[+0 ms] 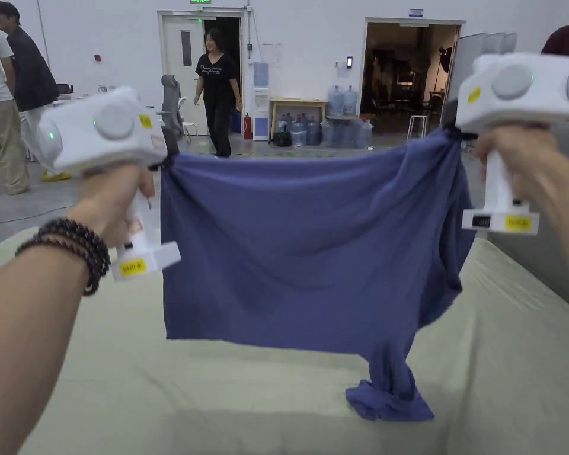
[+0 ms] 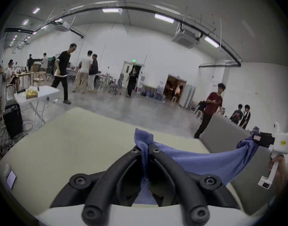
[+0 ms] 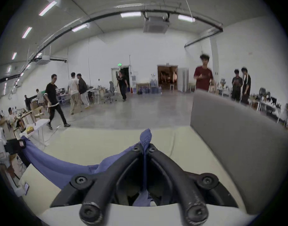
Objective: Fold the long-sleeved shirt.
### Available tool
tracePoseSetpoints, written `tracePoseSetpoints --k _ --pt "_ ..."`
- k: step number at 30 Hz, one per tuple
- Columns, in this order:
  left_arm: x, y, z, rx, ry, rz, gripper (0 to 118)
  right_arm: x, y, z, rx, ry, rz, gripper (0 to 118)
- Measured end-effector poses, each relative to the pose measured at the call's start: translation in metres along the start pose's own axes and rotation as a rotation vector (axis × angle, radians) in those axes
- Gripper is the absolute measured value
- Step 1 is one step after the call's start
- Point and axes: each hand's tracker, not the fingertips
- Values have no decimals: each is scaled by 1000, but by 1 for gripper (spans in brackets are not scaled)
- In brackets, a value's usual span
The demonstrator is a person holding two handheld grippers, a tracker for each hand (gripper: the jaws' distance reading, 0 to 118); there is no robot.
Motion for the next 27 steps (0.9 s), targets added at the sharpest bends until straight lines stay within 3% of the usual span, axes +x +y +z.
tracePoseSetpoints --k 5,9,13,16,22,24,27 --pt "-22 -48 -10 -60 -1 33 0 11 -56 -19 -69 11 -8 0" --pt "-25 -71 31 -75 -22 37 0 18 -75 11 -57 64 -37 0" --pt "-31 -115 93 -68 -62 -13 0 25 -114 56 -56 129 68 0" --pt "-56 -160 120 -130 -85 -52 0 29 -169 95 -102 187 92 0" --pt "-91 -296 196 -312 -29 -133 0 43 -302 165 -326 245 107 0" --pt "-105 -336 219 -450 -34 -145 0 46 -348 191 -451 256 119 0" --pt "-104 -375 263 -566 -2 -125 0 51 -403 219 -647 278 217 0"
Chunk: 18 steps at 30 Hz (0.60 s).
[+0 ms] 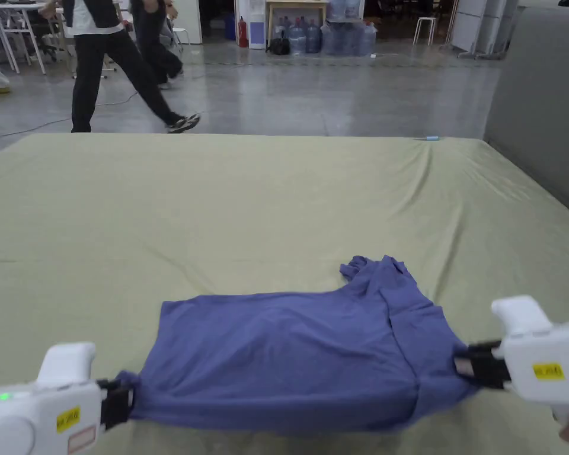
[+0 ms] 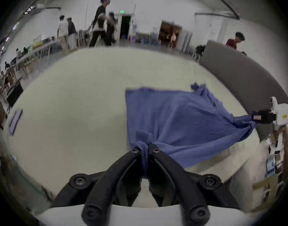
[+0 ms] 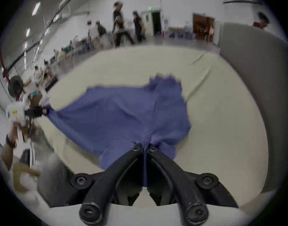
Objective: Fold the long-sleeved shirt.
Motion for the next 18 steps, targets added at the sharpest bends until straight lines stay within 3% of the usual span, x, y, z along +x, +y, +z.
tracePoseSetpoints --k 5,10,11,12,13,14,15,17,18 --pt "2 -43 4 -143 6 -33 0 -13 -59 -25 -310 65 98 0" --pt "9 -38 -3 -150 -10 -12 3 -17 -62 -46 -363 47 111 3" --pt "4 -34 -2 -127 -15 -3 21 -16 -59 -42 -334 33 109 16" --pt "5 -29 3 -103 -19 -3 61 -16 -54 -35 -303 13 111 42" --pt "6 -23 9 -89 -21 -8 111 -17 -52 -22 -287 11 110 85" --pt "6 -16 16 -75 -28 -4 117 -17 -47 -11 -246 -1 116 104" --pt "5 -10 30 48 -63 1 116 -16 -40 1 -183 -10 114 105" --pt "10 5 40 48 -58 10 115 -9 -28 19 -66 -28 67 104" --pt "9 15 37 39 -46 9 110 -8 -19 22 -49 -55 21 95"
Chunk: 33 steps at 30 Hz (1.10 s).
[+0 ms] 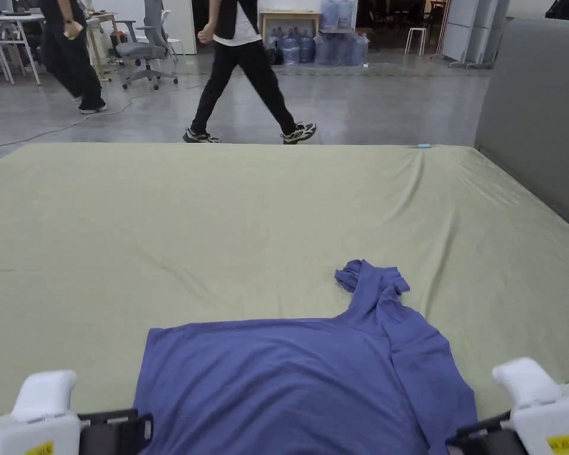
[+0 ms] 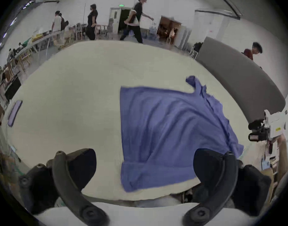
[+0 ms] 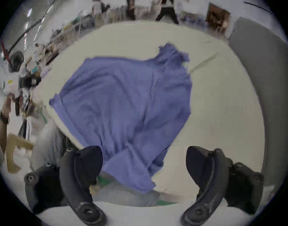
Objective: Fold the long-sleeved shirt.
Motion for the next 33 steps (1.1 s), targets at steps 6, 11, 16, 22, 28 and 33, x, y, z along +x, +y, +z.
tracePoseSetpoints --k 6,11,16,22,28,33 --pt "12 37 -51 63 79 -74 0 8 42 -37 14 -39 -61 0" --pt "17 74 -96 61 47 -48 0 15 116 -78 57 -42 -83 0" --pt "26 94 -131 45 53 -59 0 37 241 -140 91 -108 -73 0" --pt "15 86 -154 4 16 -23 0 71 343 -254 19 -116 -159 74" --pt "-18 72 -164 -30 44 31 0 90 348 -338 -179 -183 -278 67" --pt "-32 65 -170 -29 79 53 0 85 337 -330 -117 -60 -373 3"
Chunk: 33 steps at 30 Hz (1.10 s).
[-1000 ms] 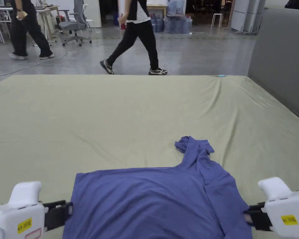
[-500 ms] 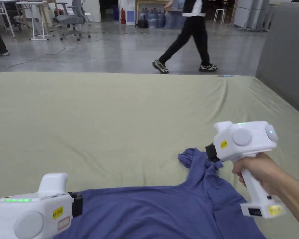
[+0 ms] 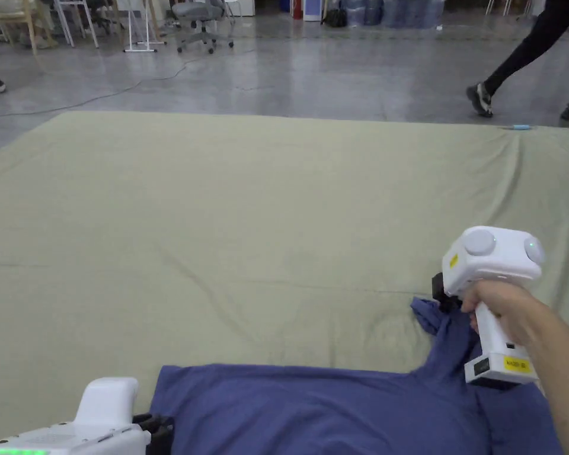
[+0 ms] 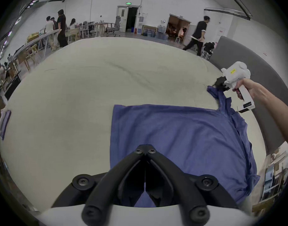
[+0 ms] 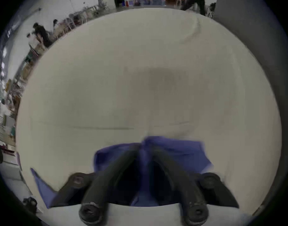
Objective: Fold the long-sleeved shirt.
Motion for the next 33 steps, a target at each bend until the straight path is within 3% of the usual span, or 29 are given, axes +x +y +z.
tracePoseSetpoints --k 1,2,4,7,13,16,22,24,28,32,33 --pt "-2 1 -2 1 0 6 0 -4 -4 7 13 -75 31 3" --pt "-4 4 -4 0 -7 11 0 -9 -5 15 13 -121 113 3" --pt "0 3 -5 3 -12 12 0 -13 -15 37 52 -112 183 3" --pt "2 4 -1 19 -25 -7 0 -15 -37 91 164 -3 176 3" --pt "40 -6 39 48 -47 -51 0 -12 -152 213 308 111 301 3" --pt "48 -12 55 58 -56 -63 0 -5 -202 223 272 120 326 3" --pt "62 -25 70 44 -67 -73 0 6 -261 146 59 34 328 4" --pt "62 -27 74 41 -76 -61 0 8 -271 123 17 8 309 16" --pt "62 -27 89 43 -84 -54 0 10 -274 152 153 14 285 87" --pt "60 -28 113 84 -81 -64 0 14 -305 234 330 7 253 84" --pt "60 -30 119 95 -81 -63 0 18 -316 244 332 2 228 66"
